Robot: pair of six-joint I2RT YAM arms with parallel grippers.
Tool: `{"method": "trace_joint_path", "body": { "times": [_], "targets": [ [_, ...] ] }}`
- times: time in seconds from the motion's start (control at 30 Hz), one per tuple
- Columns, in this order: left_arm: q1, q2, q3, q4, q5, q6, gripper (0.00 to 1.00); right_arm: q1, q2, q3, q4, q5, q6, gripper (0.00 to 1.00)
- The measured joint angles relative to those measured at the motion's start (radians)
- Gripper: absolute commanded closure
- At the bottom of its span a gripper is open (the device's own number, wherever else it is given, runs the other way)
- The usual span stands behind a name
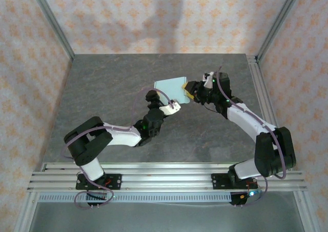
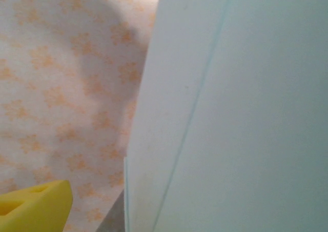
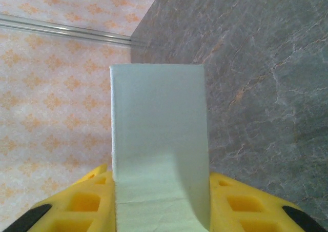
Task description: Fold the paper box
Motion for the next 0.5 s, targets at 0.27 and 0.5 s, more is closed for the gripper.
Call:
{"method": "trace_joint_path", "body": {
  "times": [0.27,0.5],
  "targets": [
    [-0.011,0.035,0.001,0.043,-0.02,0.058,0.17,-0.007,-0.03,-0.042,0.034,-0.01,0.05,0.64],
    [-0.013,0.041,0.009,0.043,-0.023,0.08,0.19,-0.01,-0.065,-0.105,0.06,-0.017,0.08,0.64]
  ]
}}
